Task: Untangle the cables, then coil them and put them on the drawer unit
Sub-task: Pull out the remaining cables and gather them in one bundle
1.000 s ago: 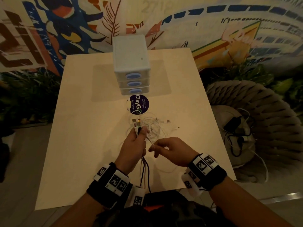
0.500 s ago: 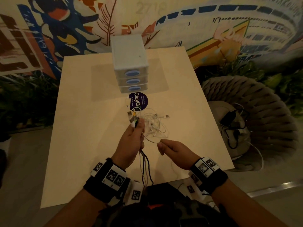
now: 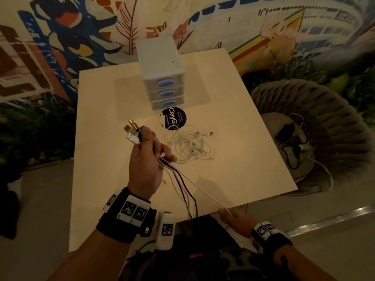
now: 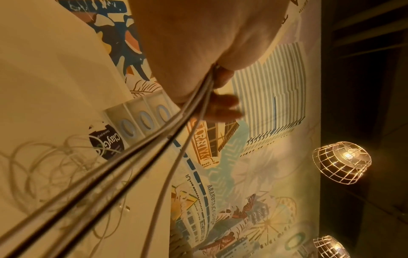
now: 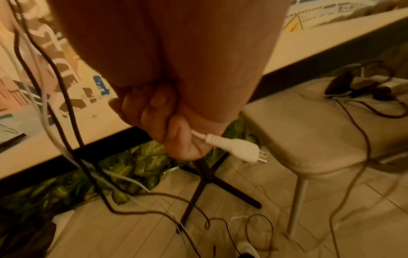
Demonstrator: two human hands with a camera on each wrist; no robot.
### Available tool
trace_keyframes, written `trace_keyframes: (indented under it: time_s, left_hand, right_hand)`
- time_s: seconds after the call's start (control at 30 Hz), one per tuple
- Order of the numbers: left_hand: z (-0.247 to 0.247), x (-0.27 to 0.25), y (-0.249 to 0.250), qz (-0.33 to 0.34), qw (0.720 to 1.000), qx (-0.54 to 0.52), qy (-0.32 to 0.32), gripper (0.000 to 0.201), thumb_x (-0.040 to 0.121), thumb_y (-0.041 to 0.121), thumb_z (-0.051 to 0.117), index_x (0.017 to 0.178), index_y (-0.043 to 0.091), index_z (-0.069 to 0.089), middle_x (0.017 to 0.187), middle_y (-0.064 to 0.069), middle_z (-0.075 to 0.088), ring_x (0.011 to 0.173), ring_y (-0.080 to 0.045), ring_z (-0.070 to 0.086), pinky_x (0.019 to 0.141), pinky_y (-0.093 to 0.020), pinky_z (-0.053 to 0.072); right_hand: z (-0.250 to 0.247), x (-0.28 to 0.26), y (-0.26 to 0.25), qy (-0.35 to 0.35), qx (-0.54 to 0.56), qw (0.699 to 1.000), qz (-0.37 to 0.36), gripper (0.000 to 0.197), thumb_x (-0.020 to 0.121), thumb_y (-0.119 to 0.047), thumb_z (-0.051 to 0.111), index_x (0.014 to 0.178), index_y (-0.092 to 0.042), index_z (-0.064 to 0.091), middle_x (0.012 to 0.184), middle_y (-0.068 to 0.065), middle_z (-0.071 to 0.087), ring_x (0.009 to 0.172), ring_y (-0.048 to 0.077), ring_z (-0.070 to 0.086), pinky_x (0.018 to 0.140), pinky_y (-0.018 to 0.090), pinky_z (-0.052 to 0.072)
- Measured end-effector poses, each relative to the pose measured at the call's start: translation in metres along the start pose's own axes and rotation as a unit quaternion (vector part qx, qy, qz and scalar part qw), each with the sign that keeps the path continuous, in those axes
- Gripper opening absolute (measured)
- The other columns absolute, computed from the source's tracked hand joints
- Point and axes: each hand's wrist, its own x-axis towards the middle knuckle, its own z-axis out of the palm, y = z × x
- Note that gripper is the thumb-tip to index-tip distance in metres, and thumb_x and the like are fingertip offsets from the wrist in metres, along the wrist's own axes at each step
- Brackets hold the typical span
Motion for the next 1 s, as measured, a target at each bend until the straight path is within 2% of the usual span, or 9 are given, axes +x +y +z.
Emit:
trace_keyframes:
  time_s: [0.1,0.23,0.37,0.5,0.63,0.77,0.83,0.9,1.0]
  left_hand:
    - [-0.002,-0.008,-0.004,-0.024,0.999,-0.005,-0.043,0.044,0.108,0.040,0.041,0.069,0.021,0.035,0.064,-0.003,0.014,0.045,-0.009,0.018,0.041,-0.022,0.023]
    - [-0.008,-0.013,-0.010,-0.047,0.995,0.029,-0.079,0.038,0.092,0.023,0.062,0.068,0.025,0.033,0.060,0.001,0.013,0.042,-0.008,0.016,0.040,-0.022,0.021]
    - [-0.011,-0.020,-0.013,-0.086,0.985,0.043,-0.142,0.048,0.088,0.008,0.059,0.066,0.022,0.019,0.053,0.004,0.015,0.045,-0.014,0.009,0.044,-0.025,0.016]
    - [-0.008,-0.031,-0.017,-0.124,0.976,0.033,-0.178,0.049,0.094,0.017,0.056,0.064,0.017,0.019,0.052,0.000,0.015,0.046,-0.017,0.009,0.045,-0.028,0.019]
    - [0.003,-0.037,-0.019,-0.145,0.969,-0.004,-0.198,0.047,0.104,0.033,0.048,0.069,0.014,0.023,0.053,-0.002,0.017,0.045,-0.016,0.016,0.047,-0.030,0.021]
    - [0.016,-0.035,-0.016,-0.073,0.985,0.011,-0.157,0.045,0.104,0.043,0.043,0.068,0.016,0.039,0.050,-0.007,0.026,0.045,-0.022,0.028,0.049,-0.033,0.033]
    - [0.010,-0.027,-0.012,-0.049,0.990,0.026,-0.130,0.050,0.103,0.049,0.043,0.066,0.016,0.042,0.048,-0.007,0.030,0.046,-0.024,0.034,0.052,-0.034,0.041]
    - [0.003,-0.019,-0.009,-0.047,0.992,0.033,-0.111,0.049,0.104,0.048,0.042,0.066,0.016,0.040,0.047,-0.005,0.030,0.043,-0.021,0.032,0.050,-0.032,0.038]
    - [0.003,-0.014,-0.005,-0.053,0.993,0.017,-0.104,0.044,0.104,0.044,0.041,0.069,0.017,0.037,0.050,-0.001,0.026,0.041,-0.014,0.020,0.044,-0.027,0.026]
  right_hand:
    - [0.017,-0.005,0.005,-0.023,-0.035,0.998,0.053,0.040,0.108,-0.047,0.031,0.088,-0.020,0.053,0.084,-0.004,0.055,0.070,0.005,0.052,0.065,0.013,0.038]
    - [0.027,-0.005,0.014,-0.066,-0.120,0.989,0.054,0.016,0.100,-0.049,0.052,0.090,-0.037,0.056,0.092,-0.011,0.061,0.094,0.017,0.063,0.072,0.023,0.045]
    - [0.008,-0.010,-0.001,-0.046,-0.135,0.989,0.040,0.067,0.081,-0.065,0.069,0.135,-0.030,0.056,0.133,-0.013,0.060,0.122,0.009,0.058,0.102,0.028,0.048]
    - [-0.036,-0.034,-0.068,0.065,-0.103,0.991,-0.065,0.063,0.074,-0.070,0.074,0.129,-0.041,0.060,0.121,-0.023,0.064,0.099,-0.007,0.064,0.089,0.024,0.056]
    - [-0.061,-0.047,-0.156,0.102,0.015,0.969,-0.225,0.076,0.075,-0.059,0.080,0.142,-0.039,0.049,0.128,-0.022,0.063,0.117,-0.005,0.059,0.098,0.020,0.049]
    - [-0.052,-0.017,-0.198,0.010,0.062,0.976,-0.210,0.030,0.087,-0.024,0.079,0.112,-0.030,0.063,0.100,-0.012,0.073,0.097,0.008,0.070,0.094,0.033,0.055]
    - [-0.048,-0.008,-0.199,-0.014,0.086,0.976,-0.201,0.005,0.096,-0.028,0.069,0.092,-0.030,0.066,0.073,-0.010,0.067,0.067,0.009,0.064,0.074,0.034,0.056]
    - [-0.046,-0.004,-0.195,-0.032,0.088,0.974,-0.204,0.023,0.102,-0.039,0.057,0.081,-0.032,0.065,0.063,-0.004,0.053,0.051,0.008,0.048,0.058,0.028,0.046]
    - [-0.039,-0.002,-0.186,-0.055,0.071,0.977,-0.191,0.037,0.103,-0.048,0.050,0.074,-0.025,0.054,0.064,-0.005,0.049,0.052,0.010,0.043,0.059,0.026,0.042]
